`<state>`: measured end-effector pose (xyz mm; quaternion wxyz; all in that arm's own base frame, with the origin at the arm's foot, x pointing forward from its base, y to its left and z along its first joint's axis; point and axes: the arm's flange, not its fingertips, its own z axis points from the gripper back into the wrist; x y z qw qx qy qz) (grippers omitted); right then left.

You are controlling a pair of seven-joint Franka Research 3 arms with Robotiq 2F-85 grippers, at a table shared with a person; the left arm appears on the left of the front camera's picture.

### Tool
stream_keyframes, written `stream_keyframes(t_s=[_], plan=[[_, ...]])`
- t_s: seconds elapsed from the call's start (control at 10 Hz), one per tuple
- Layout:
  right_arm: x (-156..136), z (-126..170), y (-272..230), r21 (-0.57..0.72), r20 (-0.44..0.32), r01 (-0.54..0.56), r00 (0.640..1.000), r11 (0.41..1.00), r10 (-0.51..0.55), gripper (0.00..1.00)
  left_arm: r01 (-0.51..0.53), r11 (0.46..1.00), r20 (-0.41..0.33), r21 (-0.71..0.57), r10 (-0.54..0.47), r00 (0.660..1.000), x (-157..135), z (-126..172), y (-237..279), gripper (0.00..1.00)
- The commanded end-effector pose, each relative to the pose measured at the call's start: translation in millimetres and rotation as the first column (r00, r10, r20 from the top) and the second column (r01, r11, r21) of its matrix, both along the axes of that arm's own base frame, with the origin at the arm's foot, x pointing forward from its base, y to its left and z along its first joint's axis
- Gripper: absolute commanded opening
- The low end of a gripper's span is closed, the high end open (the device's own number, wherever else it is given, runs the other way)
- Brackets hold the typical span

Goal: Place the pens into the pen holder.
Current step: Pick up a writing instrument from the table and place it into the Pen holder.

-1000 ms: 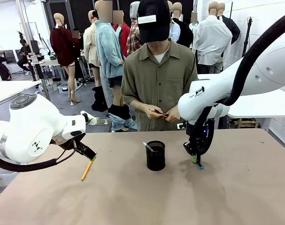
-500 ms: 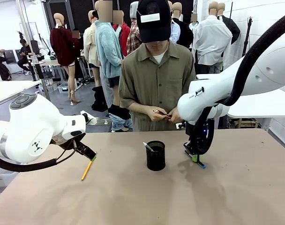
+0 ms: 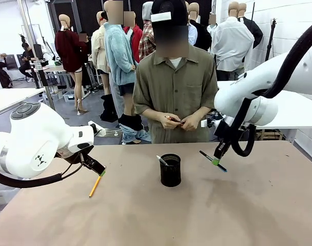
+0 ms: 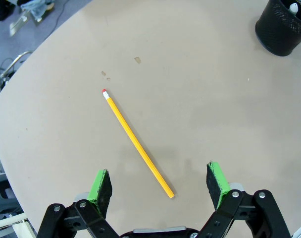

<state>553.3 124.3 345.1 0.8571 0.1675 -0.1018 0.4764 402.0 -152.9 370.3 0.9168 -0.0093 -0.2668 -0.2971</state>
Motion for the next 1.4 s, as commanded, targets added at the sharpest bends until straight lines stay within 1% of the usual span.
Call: stream_keyframes(t_s=[0.0, 0.1, 0.2, 0.3, 0.5, 0.7, 0.9, 1.0, 1.1, 1.2, 1.3], plan=[[-20, 0, -10, 0.185, 0.020, -0.237, 0.971, 0.954, 0.238, 0.00, -0.004, 1.000, 0.001, -0.003, 0.004, 1.000, 0, 1, 2, 1.00], [-22, 1, -8, 0.248, 0.048, -0.336, 0.941, 0.909, 0.334, 0.00, -0.004, 1.000, 0.001, -0.003, 0.004, 1.000, 0, 1, 2, 1.00], [-24, 4, -8, 0.303, 0.084, -0.434, 0.899, 0.848, 0.430, 0.00, -0.004, 1.000, 0.001, -0.003, 0.004, 1.000, 0, 1, 2, 1.00], [-28, 6, -10, 0.341, 0.135, -0.520, 0.851, 0.783, 0.507, 0.00, -0.004, 1.000, 0.001, -0.003, 0.004, 1.000, 0, 1, 2, 1.00], [-32, 9, -17, 0.412, 0.221, -0.611, 0.786, 0.675, 0.577, 0.00, -0.004, 1.000, 0.001, -0.003, 0.004, 1.000, 0, 1, 2, 1.00], [-35, 11, -19, 0.466, 0.292, -0.658, 0.745, 0.592, 0.599, 0.00, -0.004, 1.000, 0.001, -0.003, 0.004, 1.000, 0, 1, 2, 1.00], [-34, 11, -17, 0.495, 0.303, -0.656, 0.745, 0.570, 0.595, 0.00, -0.004, 1.000, 0.001, -0.003, 0.004, 1.000, 0, 1, 2, 1.00], [-36, 12, -23, 0.504, 0.311, -0.651, 0.750, 0.568, 0.584, 0.00, -0.004, 1.000, 0.001, -0.003, 0.004, 1.000, 0, 1, 2, 1.00], [-37, 14, -47, 0.524, 0.300, -0.599, 0.795, 0.606, 0.527, 0.00, -0.004, 1.000, 0.001, -0.003, 0.004, 1.000, 0, 1, 2, 1.00], [-45, 16, -92, 0.575, 0.333, -0.543, 0.839, 0.612, 0.431, 0.00, -0.004, 1.000, 0.001, -0.003, 0.004, 1.000, 0, 1, 2, 1.00], [-56, 14, -142, 0.633, 0.353, -0.492, 0.871, 0.597, 0.343, 0.00, -0.004, 1.000, 0.001, -0.003, 0.004, 1.000, 0, 1, 2, 1.00]])
